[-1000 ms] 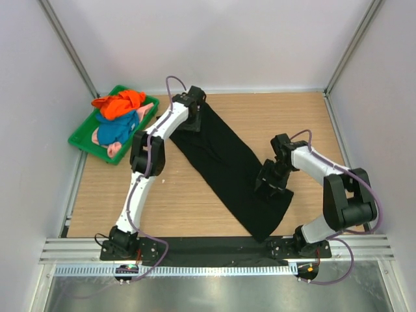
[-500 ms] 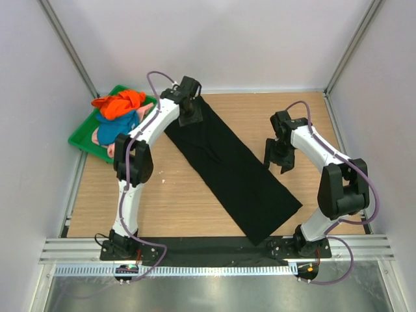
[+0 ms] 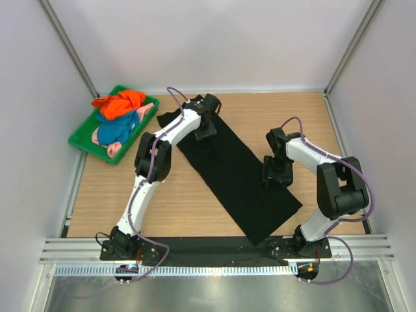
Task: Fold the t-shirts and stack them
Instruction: Fold the tshirt
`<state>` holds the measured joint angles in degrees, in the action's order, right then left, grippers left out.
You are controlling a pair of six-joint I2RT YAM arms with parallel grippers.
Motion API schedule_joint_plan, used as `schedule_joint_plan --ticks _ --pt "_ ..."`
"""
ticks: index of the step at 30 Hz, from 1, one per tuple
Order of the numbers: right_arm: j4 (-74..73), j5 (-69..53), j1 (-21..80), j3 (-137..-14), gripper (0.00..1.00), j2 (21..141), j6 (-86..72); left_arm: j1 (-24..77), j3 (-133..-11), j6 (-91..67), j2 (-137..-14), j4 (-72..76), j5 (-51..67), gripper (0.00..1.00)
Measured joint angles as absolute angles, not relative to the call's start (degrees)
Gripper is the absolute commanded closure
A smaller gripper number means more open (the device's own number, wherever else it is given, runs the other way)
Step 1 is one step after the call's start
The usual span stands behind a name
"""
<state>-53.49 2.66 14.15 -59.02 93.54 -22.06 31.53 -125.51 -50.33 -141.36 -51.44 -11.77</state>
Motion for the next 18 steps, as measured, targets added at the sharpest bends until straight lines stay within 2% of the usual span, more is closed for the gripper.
schedule_joint_plan --ticks 12,18 --pt "-45.54 -4.86 23.79 -48.97 0.36 90.78 -40.1 29.69 -134.58 -48.77 -147.39 -45.41 -8.23 0.58" --pt "-38.54 -12.47 32.18 -49.54 0.36 91.37 -52.93 27.59 -140.88 -45.6 -151.7 -41.17 -3.25 0.55"
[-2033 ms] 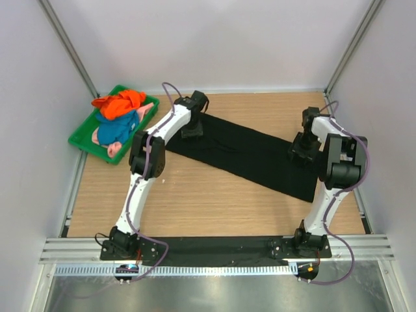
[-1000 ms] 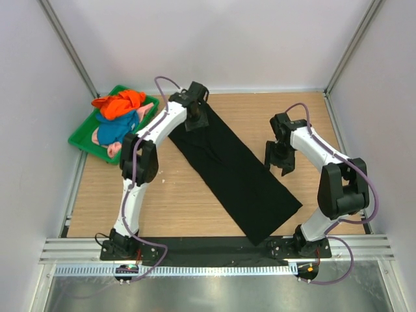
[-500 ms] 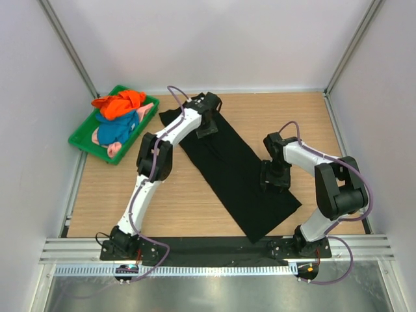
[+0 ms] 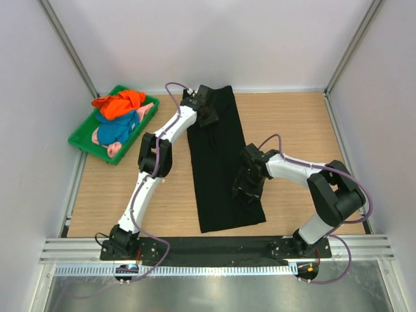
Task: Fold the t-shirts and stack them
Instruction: Fold the tshirt
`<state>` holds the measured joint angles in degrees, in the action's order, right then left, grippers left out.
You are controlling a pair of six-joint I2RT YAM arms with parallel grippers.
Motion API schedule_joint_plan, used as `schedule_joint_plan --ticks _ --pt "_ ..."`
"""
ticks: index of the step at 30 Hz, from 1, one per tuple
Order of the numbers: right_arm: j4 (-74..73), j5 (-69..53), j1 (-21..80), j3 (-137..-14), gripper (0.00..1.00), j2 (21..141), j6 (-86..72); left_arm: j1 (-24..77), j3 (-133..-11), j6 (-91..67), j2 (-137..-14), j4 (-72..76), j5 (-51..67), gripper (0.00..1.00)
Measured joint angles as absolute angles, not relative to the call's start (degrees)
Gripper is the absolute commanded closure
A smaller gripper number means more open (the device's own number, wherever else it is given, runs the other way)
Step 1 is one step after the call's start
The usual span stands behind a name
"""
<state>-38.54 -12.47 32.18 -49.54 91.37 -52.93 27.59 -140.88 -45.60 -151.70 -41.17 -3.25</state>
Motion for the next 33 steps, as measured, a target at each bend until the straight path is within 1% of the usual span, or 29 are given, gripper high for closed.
schedule_joint_plan --ticks 3,7,10,13,16,17,18,21,24,33 --pt "-37.34 -14.2 33.63 -52.34 0.36 92.64 -55.02 27.05 -140.18 -44.25 -151.22 -40.49 -2.04 0.52" --pt "-38.48 -14.0 33.63 -58.04 0.36 92.71 -54.11 26.63 -135.11 -41.93 -146.96 -41.91 -2.48 0.5" --pt "-40.53 -12.51 33.5 -61.39 0.35 92.71 -50.81 26.06 -131.96 -40.77 -142.3 -44.05 -3.42 0.53" --pt "-43.48 -10.09 32.8 -62.87 0.35 92.44 -46.39 25.36 -129.08 -39.92 -135.79 -45.17 -4.05 0.59" --pt "-46.39 -9.28 29.91 -62.63 0.36 91.26 -43.07 24.95 -125.25 -39.86 -129.32 -44.91 -3.9 0.82" --pt "-47.07 -9.15 28.23 -62.48 0.36 90.56 -42.09 24.86 -123.81 -40.03 -127.42 -44.95 -3.79 0.94" --pt "-47.57 -9.04 26.22 -62.33 0.36 89.8 -41.28 24.82 -122.69 -40.23 -126.13 -44.91 -3.49 0.99" --pt "-48.97 -9.08 20.03 -62.02 0.36 87.42 -38.96 24.88 -120.07 -40.03 -125.14 -44.71 -2.81 1.0" --pt "-50.26 -8.36 15.53 -62.0 0.36 84.82 -37.08 25.02 -119.22 -40.32 -127.48 -45.58 -2.52 1.0" --pt "-52.73 -8.21 10.46 -57.74 0.36 78.72 -33.63 25.19 -119.87 -42.0 -136.11 -48.27 -2.22 1.0"
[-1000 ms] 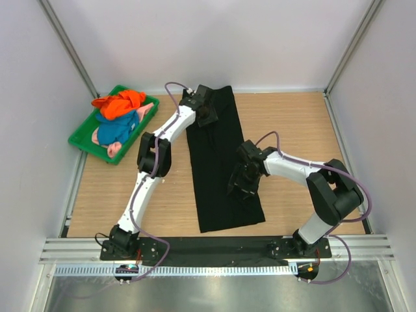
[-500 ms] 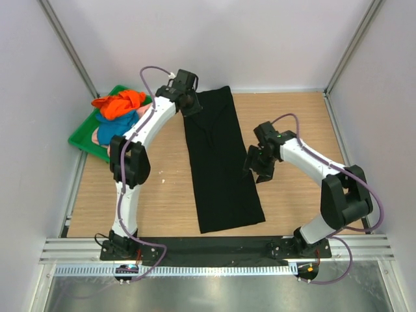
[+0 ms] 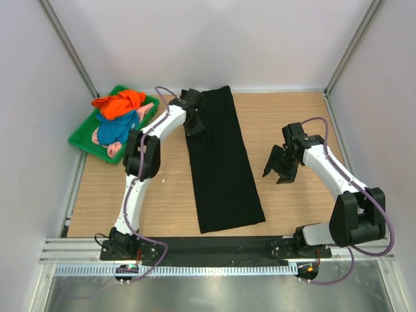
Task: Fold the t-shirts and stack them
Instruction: Fold the tshirt
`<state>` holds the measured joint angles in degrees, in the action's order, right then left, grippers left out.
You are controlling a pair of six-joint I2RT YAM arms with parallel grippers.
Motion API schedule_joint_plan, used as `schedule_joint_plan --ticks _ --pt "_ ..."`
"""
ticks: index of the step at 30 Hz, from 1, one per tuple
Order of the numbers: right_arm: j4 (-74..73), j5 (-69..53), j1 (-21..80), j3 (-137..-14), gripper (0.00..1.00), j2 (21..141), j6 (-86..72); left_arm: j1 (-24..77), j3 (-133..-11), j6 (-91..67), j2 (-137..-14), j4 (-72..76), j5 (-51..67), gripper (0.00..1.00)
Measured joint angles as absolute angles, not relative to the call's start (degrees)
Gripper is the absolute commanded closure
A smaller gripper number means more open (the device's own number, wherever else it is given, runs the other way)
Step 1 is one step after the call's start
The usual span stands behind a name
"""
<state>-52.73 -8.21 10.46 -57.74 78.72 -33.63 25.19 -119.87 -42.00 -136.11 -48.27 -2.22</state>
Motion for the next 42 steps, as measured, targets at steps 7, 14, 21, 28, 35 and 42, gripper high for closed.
schedule_joint_plan --ticks 7,14,21,28,35,42 --pt "-52.97 -8.32 9.1 -55.7 0.36 78.54 -32.64 25.98 -121.97 -43.2 -138.78 -48.34 -1.39 1.0" --pt "-52.97 -8.91 8.64 -55.53 0.36 78.56 -31.7 27.05 -124.03 -43.83 -139.06 -47.86 -1.15 1.0" --pt "-52.75 -9.58 8.38 -55.33 0.36 78.76 -31.31 27.35 -126.74 -44.77 -141.4 -47.27 -0.12 1.0" --pt "-51.35 -11.31 8.38 -53.15 0.36 79.64 -31.35 28.4 -126.91 -44.86 -142.47 -46.96 -0.19 1.0" --pt "-50.41 -12.86 8.38 -51.42 0.36 81.45 -31.4 30.3 -130.47 -45.19 -143.79 -46.89 -1.54 1.0" --pt "-49.08 -15.11 8.38 -51.31 0.36 82.48 -31.22 30.61 -131.0 -45.08 -145.18 -46.59 -1.83 1.0"
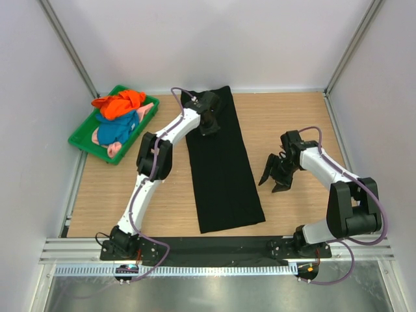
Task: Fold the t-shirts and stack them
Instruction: Fold the tshirt
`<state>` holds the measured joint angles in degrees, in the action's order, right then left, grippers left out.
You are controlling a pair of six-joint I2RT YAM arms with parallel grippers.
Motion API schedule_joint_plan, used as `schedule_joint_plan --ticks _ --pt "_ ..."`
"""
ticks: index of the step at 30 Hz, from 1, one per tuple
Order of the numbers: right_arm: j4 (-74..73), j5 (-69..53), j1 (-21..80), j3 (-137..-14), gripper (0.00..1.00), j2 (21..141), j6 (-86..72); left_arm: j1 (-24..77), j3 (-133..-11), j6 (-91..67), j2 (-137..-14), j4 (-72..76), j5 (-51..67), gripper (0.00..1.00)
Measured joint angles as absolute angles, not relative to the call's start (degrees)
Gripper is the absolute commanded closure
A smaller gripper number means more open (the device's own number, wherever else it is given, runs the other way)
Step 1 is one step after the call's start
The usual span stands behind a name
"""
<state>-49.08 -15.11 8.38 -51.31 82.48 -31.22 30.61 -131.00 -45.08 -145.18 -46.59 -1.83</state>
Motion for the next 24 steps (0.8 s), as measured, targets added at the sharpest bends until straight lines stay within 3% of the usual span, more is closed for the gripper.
schedule_joint_plan --ticks 6,9,10,13,24 --pt "-46.06 -20.71 8.4 -49.15 0.36 82.56 -29.61 30.59 -130.39 -44.73 -144.38 -46.54 -1.26 0.99" --pt "-45.56 -22.28 8.69 -48.36 0.36 82.94 -28.62 30.61 -128.97 -44.29 -142.26 -46.72 -1.19 0.86" --pt "-45.45 -22.26 8.97 -48.29 0.36 83.29 -28.29 30.61 -128.7 -44.01 -141.38 -46.85 -1.23 0.72" --pt "-45.39 -22.09 9.89 -48.29 0.36 84.09 -27.31 30.61 -128.64 -42.35 -138.61 -46.44 -1.98 0.58" --pt "-45.71 -20.49 11.29 -49.82 0.36 85.65 -26.02 30.61 -131.76 -36.95 -139.61 -43.0 -7.05 0.59"
